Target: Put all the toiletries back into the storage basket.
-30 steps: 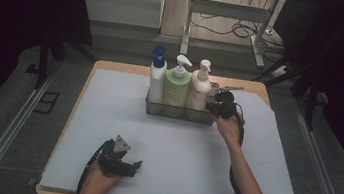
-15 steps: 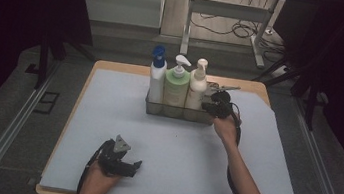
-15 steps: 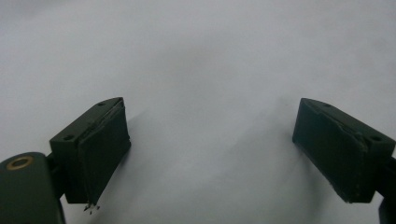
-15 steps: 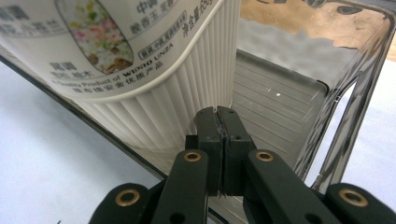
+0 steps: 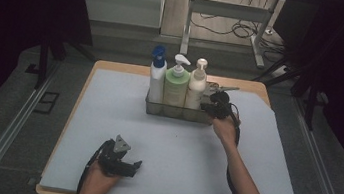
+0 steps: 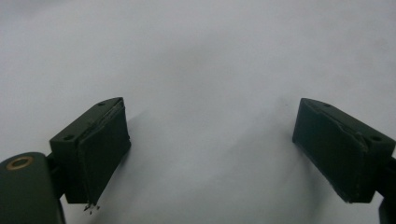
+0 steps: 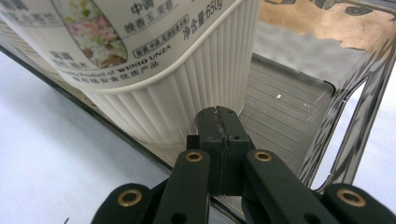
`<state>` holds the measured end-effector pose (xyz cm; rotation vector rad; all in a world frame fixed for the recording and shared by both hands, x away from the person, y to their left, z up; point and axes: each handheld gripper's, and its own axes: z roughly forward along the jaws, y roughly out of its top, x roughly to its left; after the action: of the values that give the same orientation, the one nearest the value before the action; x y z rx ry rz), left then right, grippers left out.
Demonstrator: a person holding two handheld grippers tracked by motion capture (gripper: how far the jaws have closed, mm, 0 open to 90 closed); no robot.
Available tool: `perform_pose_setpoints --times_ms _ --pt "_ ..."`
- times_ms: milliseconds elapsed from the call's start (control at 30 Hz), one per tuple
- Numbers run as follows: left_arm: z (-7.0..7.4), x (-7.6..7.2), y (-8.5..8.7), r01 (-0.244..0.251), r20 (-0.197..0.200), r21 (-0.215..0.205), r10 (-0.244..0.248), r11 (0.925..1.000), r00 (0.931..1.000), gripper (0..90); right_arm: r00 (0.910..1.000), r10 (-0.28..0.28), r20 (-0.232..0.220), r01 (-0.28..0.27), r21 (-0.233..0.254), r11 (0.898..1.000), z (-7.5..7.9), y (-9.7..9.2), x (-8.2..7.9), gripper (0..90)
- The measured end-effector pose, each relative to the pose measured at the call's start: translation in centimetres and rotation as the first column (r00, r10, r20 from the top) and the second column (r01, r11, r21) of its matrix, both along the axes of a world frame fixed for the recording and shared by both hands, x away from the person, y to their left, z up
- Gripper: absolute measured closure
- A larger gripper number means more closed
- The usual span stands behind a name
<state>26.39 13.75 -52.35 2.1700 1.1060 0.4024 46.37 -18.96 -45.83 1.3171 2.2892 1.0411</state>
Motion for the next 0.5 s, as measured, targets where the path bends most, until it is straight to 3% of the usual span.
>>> perform_pose_setpoints --times_ms 267,500 --pt "0.0 -0.01 -0.01 0.0 0.0 -0.001 0.0 1.0 1.0 10.5 0.9999 -0.012 0.002 0.012 0.001 1.0 0.18 -0.62 -0.05 75.9" --pt "0.0 -0.01 0.0 0.0 0.001 0.0 0.0 1.0 1.0 10.6 0.9993 -0.003 0.036 0.004 -0.039 0.999 0.87 -0.75 -0.64 64.6"
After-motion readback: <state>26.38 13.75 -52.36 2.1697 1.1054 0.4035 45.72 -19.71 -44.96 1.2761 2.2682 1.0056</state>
